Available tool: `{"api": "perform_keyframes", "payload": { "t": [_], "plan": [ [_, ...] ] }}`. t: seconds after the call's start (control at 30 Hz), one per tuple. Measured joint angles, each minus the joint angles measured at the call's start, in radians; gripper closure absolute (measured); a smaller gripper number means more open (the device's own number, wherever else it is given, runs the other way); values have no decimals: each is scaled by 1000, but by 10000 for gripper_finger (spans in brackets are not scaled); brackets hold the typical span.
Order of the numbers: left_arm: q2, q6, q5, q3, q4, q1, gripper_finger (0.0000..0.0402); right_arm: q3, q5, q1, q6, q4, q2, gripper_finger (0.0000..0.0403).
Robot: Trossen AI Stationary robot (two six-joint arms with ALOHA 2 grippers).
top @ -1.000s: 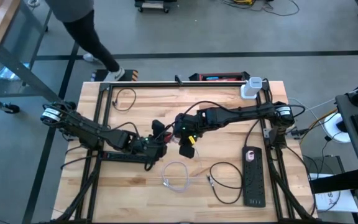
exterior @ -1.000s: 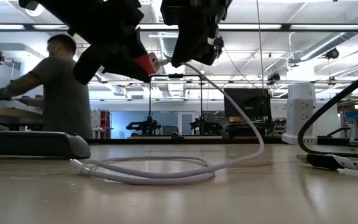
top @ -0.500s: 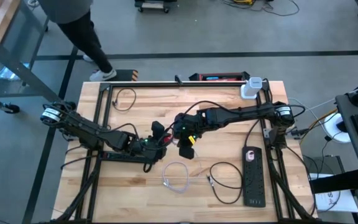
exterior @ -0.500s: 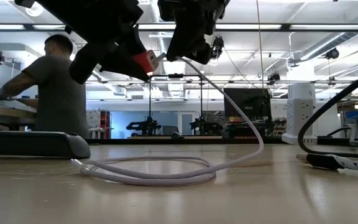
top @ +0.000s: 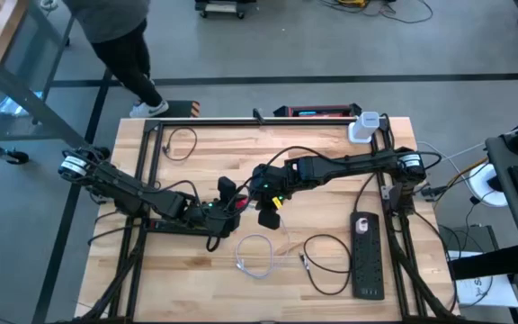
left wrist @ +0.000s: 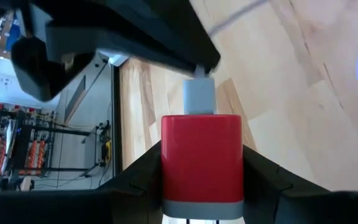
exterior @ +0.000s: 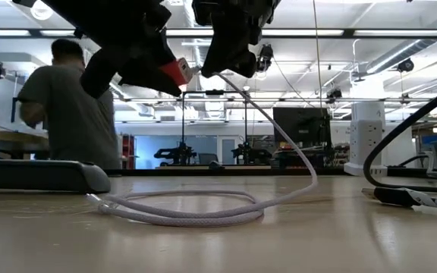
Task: Insert USB
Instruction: Insert the white charger cable into the red charger adapter
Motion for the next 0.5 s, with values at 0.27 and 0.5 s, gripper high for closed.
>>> {"api": "perform_keyframes", "payload": {
  "t": [0.27, 0.5],
  "plan": [
    [0, -67, -26, 0, -11, 0, 268, 0, 21, 0, -43, 17, 0, 403],
    [0, -196, -32, 2, -39, -5, 268, 2, 37, 8, -147, 35, 0, 372]
  ]
}}
